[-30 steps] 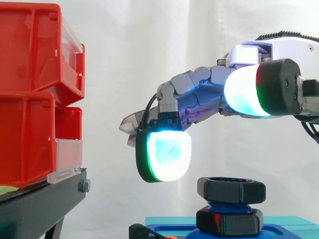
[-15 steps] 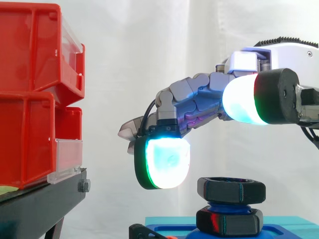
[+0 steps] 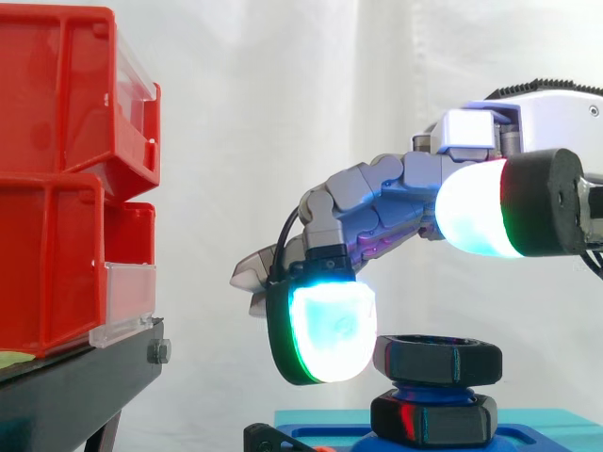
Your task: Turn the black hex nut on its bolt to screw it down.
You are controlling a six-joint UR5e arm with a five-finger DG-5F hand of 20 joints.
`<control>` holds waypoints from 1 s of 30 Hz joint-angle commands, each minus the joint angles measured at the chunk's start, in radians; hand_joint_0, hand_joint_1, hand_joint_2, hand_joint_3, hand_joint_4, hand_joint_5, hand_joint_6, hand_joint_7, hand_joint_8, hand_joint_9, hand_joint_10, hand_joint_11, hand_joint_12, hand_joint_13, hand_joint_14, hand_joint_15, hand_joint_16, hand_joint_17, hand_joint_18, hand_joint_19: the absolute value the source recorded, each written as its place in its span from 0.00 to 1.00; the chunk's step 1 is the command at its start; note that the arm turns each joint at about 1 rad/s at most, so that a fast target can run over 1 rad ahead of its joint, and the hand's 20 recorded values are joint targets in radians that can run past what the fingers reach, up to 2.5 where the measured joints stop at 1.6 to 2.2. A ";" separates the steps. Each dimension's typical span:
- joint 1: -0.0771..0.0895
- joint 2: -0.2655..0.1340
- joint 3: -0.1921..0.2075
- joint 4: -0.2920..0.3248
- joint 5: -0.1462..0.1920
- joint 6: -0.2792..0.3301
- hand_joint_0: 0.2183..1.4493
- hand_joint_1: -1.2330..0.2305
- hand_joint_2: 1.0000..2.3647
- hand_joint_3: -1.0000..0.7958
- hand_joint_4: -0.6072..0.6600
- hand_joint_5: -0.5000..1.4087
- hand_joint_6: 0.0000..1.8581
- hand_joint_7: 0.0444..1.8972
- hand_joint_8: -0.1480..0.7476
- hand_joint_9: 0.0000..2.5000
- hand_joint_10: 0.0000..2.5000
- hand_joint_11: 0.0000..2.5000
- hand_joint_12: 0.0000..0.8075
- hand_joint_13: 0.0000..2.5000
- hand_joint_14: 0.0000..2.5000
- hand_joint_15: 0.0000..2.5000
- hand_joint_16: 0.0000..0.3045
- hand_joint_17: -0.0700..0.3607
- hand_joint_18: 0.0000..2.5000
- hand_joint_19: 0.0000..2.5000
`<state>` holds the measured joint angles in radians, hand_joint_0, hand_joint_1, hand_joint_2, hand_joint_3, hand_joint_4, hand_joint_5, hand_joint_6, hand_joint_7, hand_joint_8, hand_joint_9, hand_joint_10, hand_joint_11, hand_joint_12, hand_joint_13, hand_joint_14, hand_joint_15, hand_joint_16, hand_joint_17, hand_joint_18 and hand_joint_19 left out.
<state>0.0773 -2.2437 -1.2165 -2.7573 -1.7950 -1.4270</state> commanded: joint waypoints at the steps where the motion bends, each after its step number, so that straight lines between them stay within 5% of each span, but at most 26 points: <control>1: 0.001 -0.001 0.000 -0.004 0.000 -0.001 0.22 0.73 0.00 0.28 0.67 0.20 0.29 0.63 0.48 0.18 0.00 0.02 0.49 0.22 0.00 0.04 0.20 0.48 0.23 0.10; 30: -0.014 -0.001 -0.043 0.053 -0.004 0.000 0.22 0.75 0.00 0.28 0.67 0.20 0.34 0.59 0.49 0.18 0.00 0.02 0.49 0.22 0.00 0.04 0.20 0.48 0.23 0.10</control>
<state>0.0653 -2.2440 -1.2591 -2.7053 -1.7987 -1.4263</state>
